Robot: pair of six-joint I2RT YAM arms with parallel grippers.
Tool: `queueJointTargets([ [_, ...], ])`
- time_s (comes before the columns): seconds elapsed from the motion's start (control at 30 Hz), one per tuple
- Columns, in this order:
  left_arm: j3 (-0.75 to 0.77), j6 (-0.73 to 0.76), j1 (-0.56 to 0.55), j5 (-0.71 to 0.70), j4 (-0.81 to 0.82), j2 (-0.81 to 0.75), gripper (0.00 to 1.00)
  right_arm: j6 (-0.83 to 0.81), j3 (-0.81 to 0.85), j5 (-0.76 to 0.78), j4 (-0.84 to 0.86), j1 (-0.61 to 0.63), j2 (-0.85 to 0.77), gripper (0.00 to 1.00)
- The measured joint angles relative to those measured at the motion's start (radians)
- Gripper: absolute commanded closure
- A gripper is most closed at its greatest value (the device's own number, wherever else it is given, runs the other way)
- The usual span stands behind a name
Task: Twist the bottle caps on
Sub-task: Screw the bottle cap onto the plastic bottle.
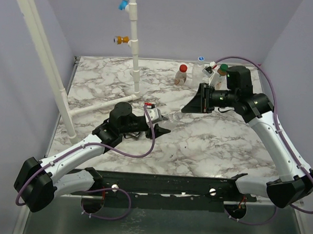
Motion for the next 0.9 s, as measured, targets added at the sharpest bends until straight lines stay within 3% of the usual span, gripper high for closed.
queueJointTargets([
  [0.9,0.001,-0.009,0.000,0.027,0.000,0.037,0.97,-0.040,-0.019,0.007,-0.049,0.050,0.001,0.83],
])
